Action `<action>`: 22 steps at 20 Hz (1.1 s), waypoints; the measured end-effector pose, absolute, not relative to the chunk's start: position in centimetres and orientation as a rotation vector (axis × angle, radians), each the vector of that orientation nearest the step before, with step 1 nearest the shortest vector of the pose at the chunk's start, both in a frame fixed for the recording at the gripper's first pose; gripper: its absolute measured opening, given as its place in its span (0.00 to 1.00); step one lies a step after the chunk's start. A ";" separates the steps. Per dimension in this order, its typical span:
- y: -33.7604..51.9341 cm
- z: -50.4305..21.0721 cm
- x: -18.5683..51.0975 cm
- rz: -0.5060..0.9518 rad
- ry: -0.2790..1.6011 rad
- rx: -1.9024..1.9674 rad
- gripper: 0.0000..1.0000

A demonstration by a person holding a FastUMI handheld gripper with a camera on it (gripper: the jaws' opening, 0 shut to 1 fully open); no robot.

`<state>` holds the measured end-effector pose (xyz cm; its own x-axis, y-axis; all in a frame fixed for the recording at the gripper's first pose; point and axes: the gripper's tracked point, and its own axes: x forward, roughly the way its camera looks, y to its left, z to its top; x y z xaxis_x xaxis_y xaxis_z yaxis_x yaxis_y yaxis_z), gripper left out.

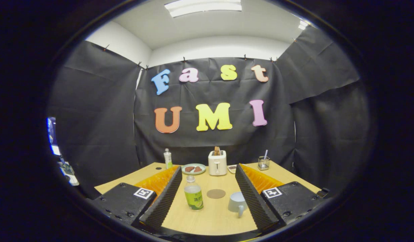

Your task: Take the bottle from table, then pour the juice into the cup, finally place the bottle on the coaster

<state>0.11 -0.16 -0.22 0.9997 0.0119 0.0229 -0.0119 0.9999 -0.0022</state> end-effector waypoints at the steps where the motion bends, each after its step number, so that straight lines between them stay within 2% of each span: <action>1: -0.1 -0.3 0.2 0.011 -0.029 0.001 1.00; 5: 0.9 -3.2 1.7 0.047 0.047 0.023 1.00; 11: 2.8 -6.7 5.1 0.031 0.037 -0.030 1.00; 17: 2.9 -8.8 9.9 0.004 0.072 0.037 1.00; 22: 5.4 -9.2 13.6 0.047 0.074 0.077 1.00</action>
